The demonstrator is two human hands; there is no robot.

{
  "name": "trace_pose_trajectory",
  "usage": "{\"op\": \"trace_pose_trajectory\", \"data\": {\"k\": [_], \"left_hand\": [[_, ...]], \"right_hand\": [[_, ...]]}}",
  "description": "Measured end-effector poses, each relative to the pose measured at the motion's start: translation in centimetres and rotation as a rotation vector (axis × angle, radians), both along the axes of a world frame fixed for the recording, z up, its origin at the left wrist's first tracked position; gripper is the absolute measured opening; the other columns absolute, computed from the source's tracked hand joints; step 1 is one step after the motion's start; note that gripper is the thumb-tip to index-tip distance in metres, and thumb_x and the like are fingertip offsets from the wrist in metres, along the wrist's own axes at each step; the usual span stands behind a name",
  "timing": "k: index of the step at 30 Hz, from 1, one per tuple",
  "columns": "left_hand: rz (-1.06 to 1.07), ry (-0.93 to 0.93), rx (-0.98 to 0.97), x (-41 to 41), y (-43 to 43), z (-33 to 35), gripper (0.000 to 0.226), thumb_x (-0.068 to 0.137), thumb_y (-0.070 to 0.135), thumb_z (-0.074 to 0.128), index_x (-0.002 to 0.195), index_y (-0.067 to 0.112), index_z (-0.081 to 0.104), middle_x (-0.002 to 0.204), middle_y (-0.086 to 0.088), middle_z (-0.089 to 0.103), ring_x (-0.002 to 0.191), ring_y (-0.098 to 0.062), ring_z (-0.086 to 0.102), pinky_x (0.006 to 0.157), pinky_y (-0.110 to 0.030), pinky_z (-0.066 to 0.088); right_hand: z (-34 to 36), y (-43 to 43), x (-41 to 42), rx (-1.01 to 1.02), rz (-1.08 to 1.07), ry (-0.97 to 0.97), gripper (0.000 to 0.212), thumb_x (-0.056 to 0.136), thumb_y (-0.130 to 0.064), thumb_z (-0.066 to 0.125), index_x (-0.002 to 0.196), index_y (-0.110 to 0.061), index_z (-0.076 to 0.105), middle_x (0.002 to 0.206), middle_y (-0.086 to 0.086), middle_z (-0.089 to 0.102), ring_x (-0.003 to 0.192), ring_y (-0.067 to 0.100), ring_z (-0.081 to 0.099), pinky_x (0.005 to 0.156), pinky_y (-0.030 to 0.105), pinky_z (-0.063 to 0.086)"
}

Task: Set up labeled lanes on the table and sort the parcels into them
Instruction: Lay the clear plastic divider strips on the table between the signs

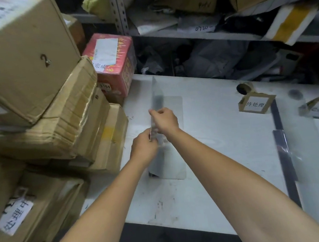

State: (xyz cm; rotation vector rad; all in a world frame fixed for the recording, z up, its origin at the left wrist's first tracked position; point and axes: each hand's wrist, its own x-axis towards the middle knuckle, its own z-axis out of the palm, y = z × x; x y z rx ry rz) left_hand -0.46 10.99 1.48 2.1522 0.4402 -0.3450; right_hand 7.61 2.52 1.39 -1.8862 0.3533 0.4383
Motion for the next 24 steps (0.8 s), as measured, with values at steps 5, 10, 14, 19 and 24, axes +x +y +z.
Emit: {"op": "trace_pose_trajectory", "data": {"k": [5, 10, 14, 19, 24], "left_hand": [[0.026, -0.086, -0.097, -1.0, -0.7, 2.1, 0.037, 0.101, 0.018, 0.046, 0.133, 0.029, 0.061, 0.115, 0.004, 0.07, 0.096, -0.018, 0.065, 0.085, -0.036, 0.057], [-0.078, -0.152, -0.284, -1.1, -2.8, 6.0, 0.036, 0.098, 0.023, 0.054, 0.132, 0.033, 0.063, 0.107, 0.014, 0.068, 0.099, -0.012, 0.065, 0.088, -0.038, 0.058], [-0.208, -0.073, -0.563, -0.4, -6.8, 11.5, 0.031, 0.102, 0.045, 0.05, 0.129, 0.033, 0.059, 0.127, 0.018, 0.059, 0.12, -0.005, 0.05, 0.092, -0.025, 0.041], [-0.364, 0.158, -0.681, -0.7, -13.8, 14.9, 0.08, 0.078, 0.079, 0.058, 0.149, 0.049, 0.033, 0.158, 0.016, 0.029, 0.148, -0.021, 0.025, 0.114, -0.056, 0.027], [-0.573, 0.17, -0.7, -2.9, -23.2, 17.3, 0.092, 0.066, 0.081, 0.066, 0.148, 0.051, 0.034, 0.16, 0.01, 0.031, 0.148, -0.026, 0.028, 0.115, -0.06, 0.031]], "right_hand": [[1.6, -1.1, -0.6, 0.221, -0.017, 0.104, 0.08, 0.082, -0.068, 0.063, 0.15, -0.037, 0.034, 0.152, -0.004, 0.04, 0.132, 0.026, 0.047, 0.104, 0.046, 0.046], [5.9, -5.2, -0.5, 0.291, -0.153, 0.054, 0.086, 0.077, -0.072, 0.064, 0.15, -0.043, 0.029, 0.152, -0.005, 0.037, 0.13, 0.032, 0.048, 0.101, 0.054, 0.049], [10.3, -10.7, -0.4, 0.273, -0.227, -0.035, 0.058, 0.085, -0.07, 0.058, 0.133, -0.041, 0.043, 0.138, -0.009, 0.043, 0.129, 0.021, 0.043, 0.11, 0.051, 0.04], [15.9, -18.9, -2.1, 0.252, -0.323, -0.121, 0.077, 0.079, -0.077, 0.058, 0.145, -0.041, 0.039, 0.147, -0.013, 0.039, 0.132, 0.018, 0.038, 0.1, 0.052, 0.044], [19.2, -29.3, -5.8, 0.256, -0.419, -0.249, 0.078, 0.087, -0.068, 0.058, 0.151, -0.029, 0.038, 0.151, -0.007, 0.039, 0.13, 0.014, 0.04, 0.101, 0.039, 0.035]]}}
